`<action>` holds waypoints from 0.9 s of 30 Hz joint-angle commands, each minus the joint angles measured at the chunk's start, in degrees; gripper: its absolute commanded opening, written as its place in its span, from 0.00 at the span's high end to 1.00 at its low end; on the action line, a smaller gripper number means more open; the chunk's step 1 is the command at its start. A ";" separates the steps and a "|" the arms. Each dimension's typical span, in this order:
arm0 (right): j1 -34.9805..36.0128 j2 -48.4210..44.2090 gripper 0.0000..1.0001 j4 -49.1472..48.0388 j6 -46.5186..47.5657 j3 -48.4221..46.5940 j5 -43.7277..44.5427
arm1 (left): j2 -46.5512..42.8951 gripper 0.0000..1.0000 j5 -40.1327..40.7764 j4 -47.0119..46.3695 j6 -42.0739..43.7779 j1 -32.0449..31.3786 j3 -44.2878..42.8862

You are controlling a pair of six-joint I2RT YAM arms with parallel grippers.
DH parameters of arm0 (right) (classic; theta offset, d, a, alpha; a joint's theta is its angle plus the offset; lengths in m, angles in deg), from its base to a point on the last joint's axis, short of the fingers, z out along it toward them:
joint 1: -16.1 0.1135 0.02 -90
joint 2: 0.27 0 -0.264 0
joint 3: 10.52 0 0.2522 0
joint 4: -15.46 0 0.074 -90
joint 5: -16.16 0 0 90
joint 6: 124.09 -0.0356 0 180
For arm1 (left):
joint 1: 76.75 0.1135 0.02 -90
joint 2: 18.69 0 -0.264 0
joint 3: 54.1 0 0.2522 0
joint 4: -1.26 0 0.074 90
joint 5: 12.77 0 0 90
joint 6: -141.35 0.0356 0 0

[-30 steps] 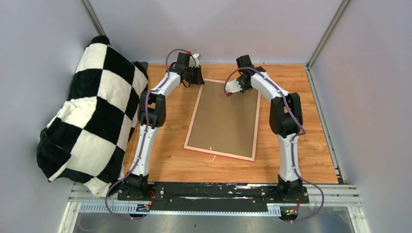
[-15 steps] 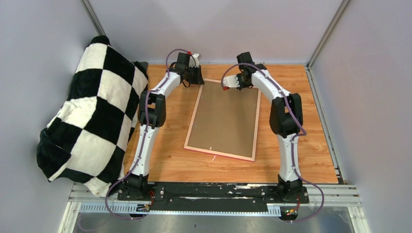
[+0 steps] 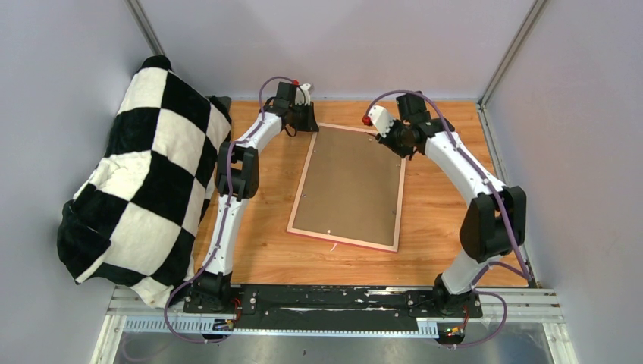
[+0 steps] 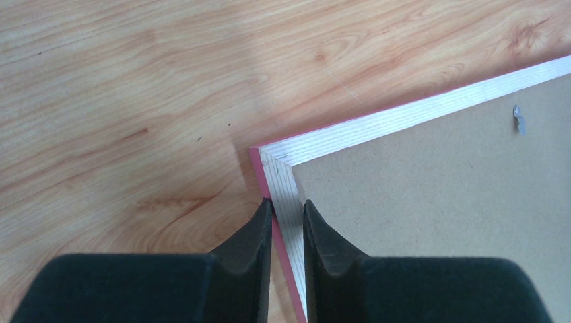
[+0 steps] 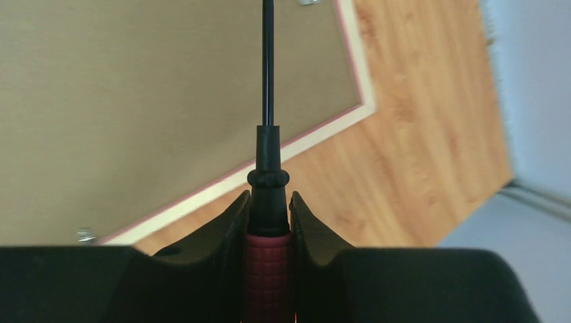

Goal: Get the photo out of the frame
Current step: Release the photo frame item from the photo frame, then adjust the photo frame at the center of the board.

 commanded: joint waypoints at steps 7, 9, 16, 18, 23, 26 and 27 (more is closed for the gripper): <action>-2.29 -15.13 1.00 -3.33 -18.94 18.91 -7.97 | 2.35 1.00 1.76 2.74 -4.05 0.28 6.61; -2.77 -17.71 1.00 -3.91 -18.97 21.15 -6.83 | 1.12 1.00 3.11 0.80 -6.38 0.84 9.09; -3.72 -24.36 1.00 -8.59 -19.02 27.47 -4.25 | -6.26 1.00 9.07 -4.45 -15.93 2.83 20.89; -3.73 -24.64 1.00 -9.73 -18.97 28.43 -3.64 | -8.91 1.00 13.59 -4.06 -16.92 3.03 23.13; -4.23 -24.34 1.00 -11.09 -18.52 29.65 -3.41 | -13.36 1.00 15.18 -3.50 -18.25 4.19 25.34; -4.55 -24.50 1.00 -12.09 -18.21 30.42 -3.64 | -15.75 0.73 11.60 -4.13 -18.65 4.45 24.92; -4.68 -24.58 1.00 -12.41 -18.22 30.71 -3.65 | -16.71 0.62 10.70 -4.32 -18.54 4.45 24.82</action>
